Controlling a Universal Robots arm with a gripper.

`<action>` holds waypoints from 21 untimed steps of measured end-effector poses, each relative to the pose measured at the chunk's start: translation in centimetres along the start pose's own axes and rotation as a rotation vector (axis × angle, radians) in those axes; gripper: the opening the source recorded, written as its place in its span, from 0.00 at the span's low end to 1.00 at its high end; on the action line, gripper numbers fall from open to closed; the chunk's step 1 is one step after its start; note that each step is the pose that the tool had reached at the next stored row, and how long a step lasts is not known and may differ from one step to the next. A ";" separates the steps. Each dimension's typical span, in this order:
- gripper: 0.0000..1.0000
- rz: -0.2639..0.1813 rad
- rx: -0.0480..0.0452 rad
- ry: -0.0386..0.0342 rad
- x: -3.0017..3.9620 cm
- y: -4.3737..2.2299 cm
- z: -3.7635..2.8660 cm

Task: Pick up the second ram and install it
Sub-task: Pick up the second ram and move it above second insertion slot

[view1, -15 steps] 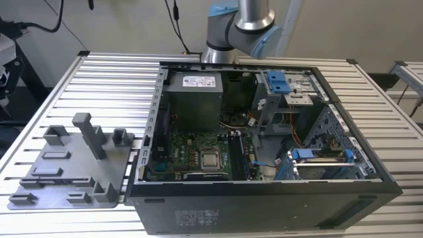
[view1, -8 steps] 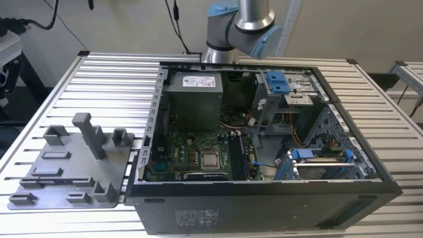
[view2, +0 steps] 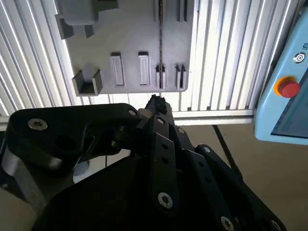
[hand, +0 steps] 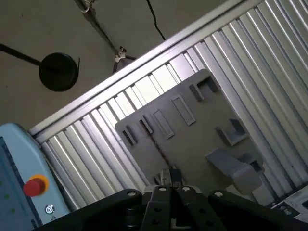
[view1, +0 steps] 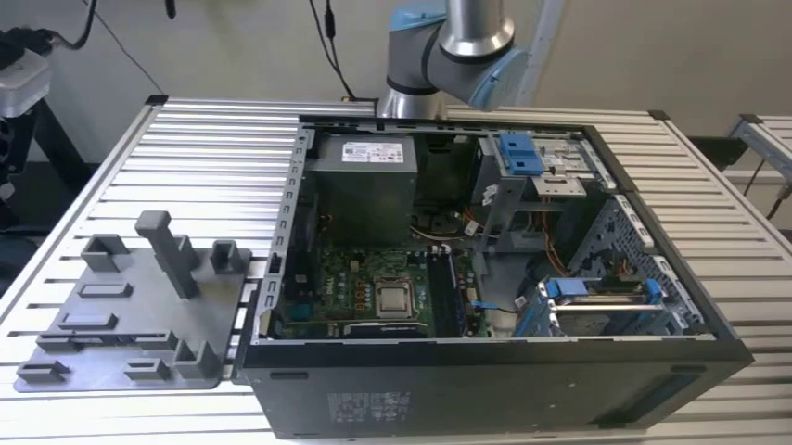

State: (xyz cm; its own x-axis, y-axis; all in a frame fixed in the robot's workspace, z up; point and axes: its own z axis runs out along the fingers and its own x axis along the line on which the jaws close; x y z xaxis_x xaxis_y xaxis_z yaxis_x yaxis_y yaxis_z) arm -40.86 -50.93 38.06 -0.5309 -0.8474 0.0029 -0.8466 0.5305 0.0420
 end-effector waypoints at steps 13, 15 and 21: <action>0.11 -0.218 0.0245 -0.0039 0.00 -0.02 0.56; 0.11 -0.252 0.0272 -0.0042 0.00 -0.03 0.66; 0.11 -0.335 0.0330 -0.0048 0.00 -0.03 0.95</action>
State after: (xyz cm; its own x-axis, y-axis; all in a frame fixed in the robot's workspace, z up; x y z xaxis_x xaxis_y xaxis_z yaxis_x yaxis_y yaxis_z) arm -40.87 -50.93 37.10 -0.2229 -0.9748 -0.0103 -0.9748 0.2228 0.0075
